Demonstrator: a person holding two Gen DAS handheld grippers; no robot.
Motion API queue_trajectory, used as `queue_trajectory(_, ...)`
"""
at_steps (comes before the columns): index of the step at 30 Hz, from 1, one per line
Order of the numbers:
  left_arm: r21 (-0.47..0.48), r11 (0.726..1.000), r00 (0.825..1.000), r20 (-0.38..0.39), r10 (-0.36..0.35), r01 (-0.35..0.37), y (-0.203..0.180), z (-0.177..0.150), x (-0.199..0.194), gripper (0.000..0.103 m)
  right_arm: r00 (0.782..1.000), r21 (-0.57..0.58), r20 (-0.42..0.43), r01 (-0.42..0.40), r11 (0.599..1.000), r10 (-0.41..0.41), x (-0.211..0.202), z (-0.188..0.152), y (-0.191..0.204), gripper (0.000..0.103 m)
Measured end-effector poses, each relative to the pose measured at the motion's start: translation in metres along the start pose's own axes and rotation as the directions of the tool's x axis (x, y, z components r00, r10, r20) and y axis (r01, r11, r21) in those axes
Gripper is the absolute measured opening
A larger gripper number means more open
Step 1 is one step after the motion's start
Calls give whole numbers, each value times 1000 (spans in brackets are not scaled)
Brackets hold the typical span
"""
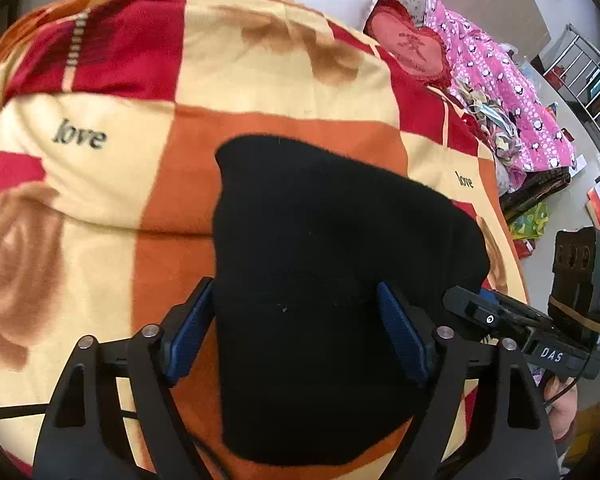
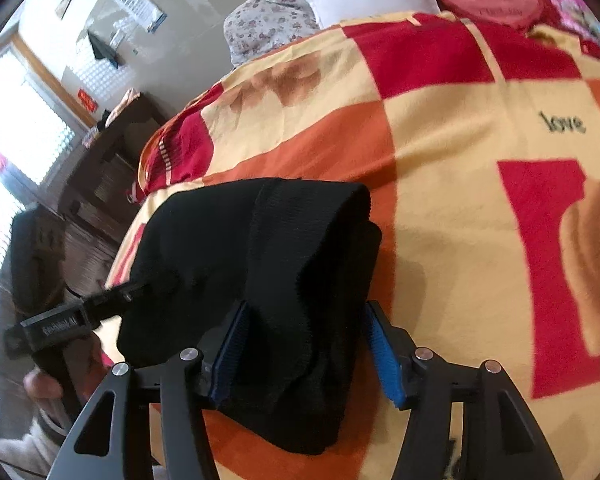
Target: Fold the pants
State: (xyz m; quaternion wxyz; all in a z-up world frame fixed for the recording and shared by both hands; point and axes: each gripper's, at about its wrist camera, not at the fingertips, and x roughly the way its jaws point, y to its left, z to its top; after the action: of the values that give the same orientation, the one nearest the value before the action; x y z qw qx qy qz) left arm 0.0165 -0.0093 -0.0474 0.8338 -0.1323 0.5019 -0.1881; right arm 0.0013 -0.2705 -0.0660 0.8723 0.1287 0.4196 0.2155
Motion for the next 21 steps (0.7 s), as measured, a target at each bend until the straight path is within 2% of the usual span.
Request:
queue_trajectory(3,-10,1000,1000,-3,-18,18,0,0,4,85,999,36,11,-51,998,50,5,-1,-6,60)
queue_trajectory(5,1,1000,1000,-3,-16,16,-2,0,4,85,997,31,35,-64,997,63,4,-3,-7,59)
queue_trajectory(7,26,999,1000,0,-18,18,-6,1,1,81,997,-7,53,-58,998,58,1,-4,1,49)
queue_trajectory(9,34,999,1000,2,-25,25,-7,3,-3,74,996,-47,68,-49,998,52,-4,-1,10,45)
queue_trajectory(11,37,999,999,8,-35,35,-8,9,-7,72,996,-83,80,-33,996,40,-8,5,18,43)
queue_trajectory(18,55,998,994,106,4,-10,-9,45,-15,72,988,-139,153,0,990,22,-6,54,33,42)
queue_trajectory(21,41,997,994,92,62,-66,0,60,5,72,988,-143,148,61,988,-40,19,77,30,43)
